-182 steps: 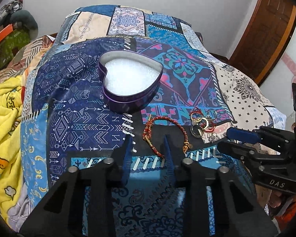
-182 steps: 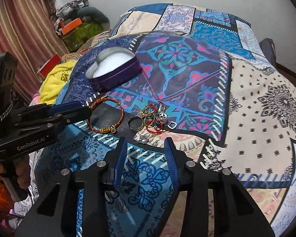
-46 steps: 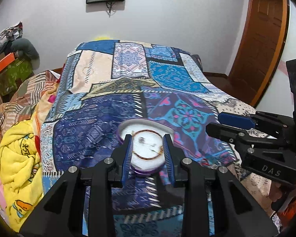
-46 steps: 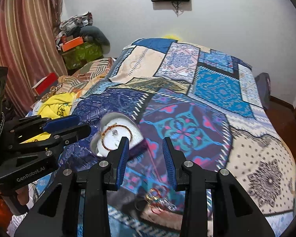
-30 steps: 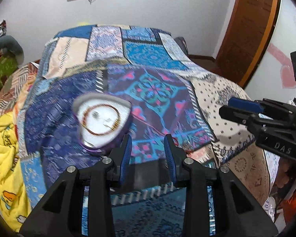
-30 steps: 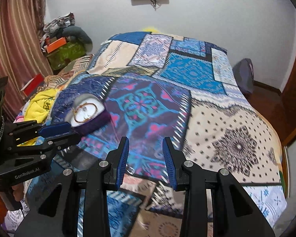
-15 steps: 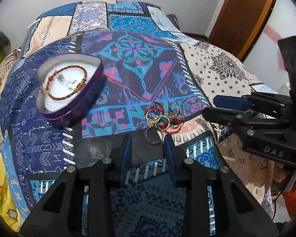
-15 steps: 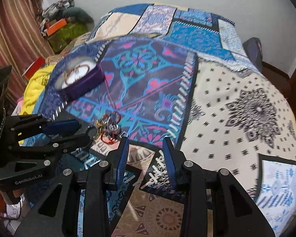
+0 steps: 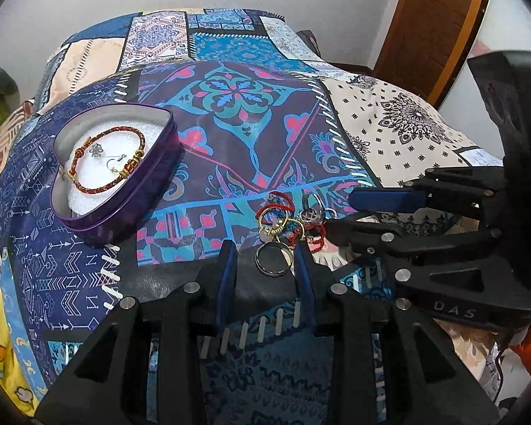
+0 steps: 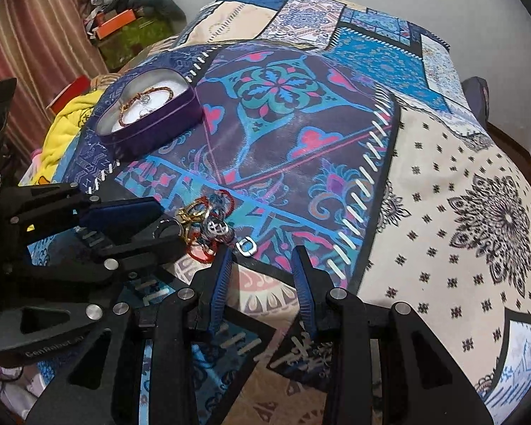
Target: Organize jewelry
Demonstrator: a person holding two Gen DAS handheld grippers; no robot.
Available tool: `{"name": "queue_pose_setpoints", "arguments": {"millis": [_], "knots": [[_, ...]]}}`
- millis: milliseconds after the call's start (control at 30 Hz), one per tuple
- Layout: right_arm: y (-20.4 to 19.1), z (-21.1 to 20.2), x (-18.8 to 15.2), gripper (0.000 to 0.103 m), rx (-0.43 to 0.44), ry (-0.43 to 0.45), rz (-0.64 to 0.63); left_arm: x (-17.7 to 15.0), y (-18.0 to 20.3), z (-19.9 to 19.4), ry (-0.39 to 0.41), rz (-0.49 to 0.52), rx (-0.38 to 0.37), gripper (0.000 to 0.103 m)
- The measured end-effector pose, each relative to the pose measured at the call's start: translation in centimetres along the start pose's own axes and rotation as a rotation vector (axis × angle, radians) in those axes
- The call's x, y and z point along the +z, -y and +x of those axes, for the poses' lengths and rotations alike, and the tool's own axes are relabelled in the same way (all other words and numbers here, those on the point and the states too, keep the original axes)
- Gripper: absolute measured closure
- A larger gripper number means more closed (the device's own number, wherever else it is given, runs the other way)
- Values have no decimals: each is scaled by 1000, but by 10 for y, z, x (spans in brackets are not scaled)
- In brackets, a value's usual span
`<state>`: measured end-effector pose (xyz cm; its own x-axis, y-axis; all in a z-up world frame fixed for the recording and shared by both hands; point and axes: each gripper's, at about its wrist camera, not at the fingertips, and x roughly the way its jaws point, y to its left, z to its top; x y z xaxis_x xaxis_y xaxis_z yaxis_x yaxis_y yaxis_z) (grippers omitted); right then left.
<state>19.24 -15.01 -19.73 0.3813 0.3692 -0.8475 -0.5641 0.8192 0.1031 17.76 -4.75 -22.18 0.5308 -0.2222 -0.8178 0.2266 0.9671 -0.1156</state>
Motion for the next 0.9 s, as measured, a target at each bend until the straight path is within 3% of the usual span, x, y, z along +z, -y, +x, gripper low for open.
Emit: {"name": "queue_pose_setpoints", "arguments": {"millis": [133, 300, 367, 467, 900], "knots": [[-3, 3, 3, 73, -1, 8, -10, 0, -2, 1, 6, -7, -8, 70], [-7, 4, 2, 91, -8, 15, -25, 0, -4, 2, 13, -8, -12, 72], [-6, 4, 1, 93, -9, 15, -23, 0, -3, 2, 17, -4, -4, 75], [-5, 4, 1, 94, -8, 18, -15, -1, -5, 2, 19, -10, -5, 82], [2, -17, 5, 94, -16, 59, 41, -1, -6, -12, 33, -5, 19, 82]]}}
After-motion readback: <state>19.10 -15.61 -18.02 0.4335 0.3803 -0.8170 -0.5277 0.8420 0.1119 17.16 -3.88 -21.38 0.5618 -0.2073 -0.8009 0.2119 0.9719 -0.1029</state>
